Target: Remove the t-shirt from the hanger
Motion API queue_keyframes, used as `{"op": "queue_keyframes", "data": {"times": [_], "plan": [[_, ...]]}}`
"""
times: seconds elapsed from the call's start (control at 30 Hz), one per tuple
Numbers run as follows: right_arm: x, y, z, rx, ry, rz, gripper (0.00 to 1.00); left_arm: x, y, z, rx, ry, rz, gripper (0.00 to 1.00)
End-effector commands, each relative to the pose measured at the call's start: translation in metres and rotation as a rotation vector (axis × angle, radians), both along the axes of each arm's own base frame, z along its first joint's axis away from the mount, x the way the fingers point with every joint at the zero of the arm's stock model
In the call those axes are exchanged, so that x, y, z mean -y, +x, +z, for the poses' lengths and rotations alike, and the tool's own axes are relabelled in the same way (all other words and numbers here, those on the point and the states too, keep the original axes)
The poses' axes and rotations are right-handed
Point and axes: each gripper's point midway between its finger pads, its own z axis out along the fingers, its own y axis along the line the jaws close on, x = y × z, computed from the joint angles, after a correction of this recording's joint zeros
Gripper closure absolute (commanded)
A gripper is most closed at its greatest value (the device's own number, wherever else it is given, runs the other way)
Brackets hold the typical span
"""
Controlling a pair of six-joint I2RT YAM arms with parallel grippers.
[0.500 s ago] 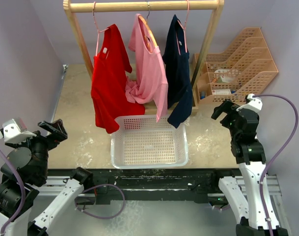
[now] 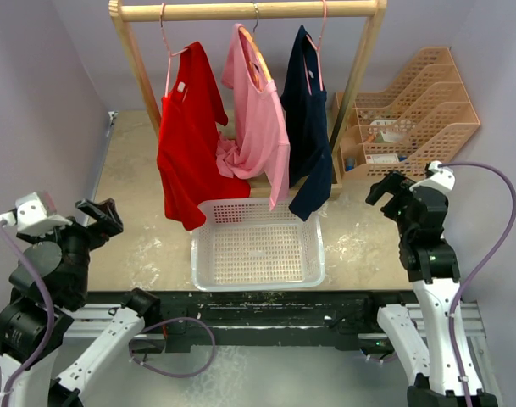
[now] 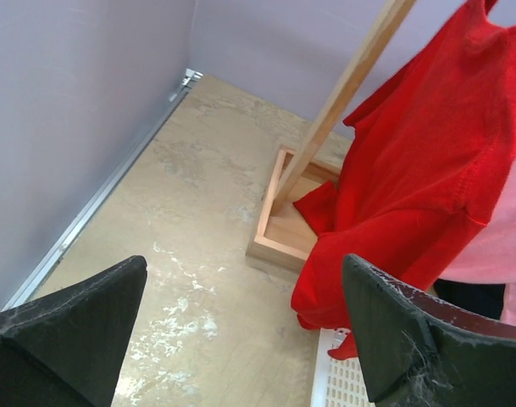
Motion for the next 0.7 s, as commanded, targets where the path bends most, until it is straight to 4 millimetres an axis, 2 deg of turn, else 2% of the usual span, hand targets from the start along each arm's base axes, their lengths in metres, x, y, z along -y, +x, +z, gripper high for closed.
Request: {"op": "queue_keyframes", "data": {"times": [0.0, 0.1, 0.23, 0.43, 0.67], "plan": [[-0.019, 0.003, 0.048, 0.142, 0.007, 0.119, 0.0, 0.028, 0.027, 0.029, 0.036, 0.032, -0.115, 0.01], [-0.022, -0.001, 0.071, 0.218, 0.007, 0.135, 0.0, 0.039, 0.04, 0.05, 0.049, 0.033, -0.146, 0.01], [-0.015, -0.004, 0.088, 0.232, -0.019, 0.107, 0.0, 0.055, 0.058, 0.077, 0.067, 0.028, -0.19, 0.01], [-0.02, 0.0, 0.079, 0.186, 0.029, 0.116, 0.0, 0.073, 0.084, 0.125, 0.147, 0.02, -0.229, 0.01], [-0.017, 0.0, 0.08, 0.198, 0.059, 0.078, 0.0, 0.101, 0.126, 0.172, 0.24, 0.144, -0.298, 0.01]]}}
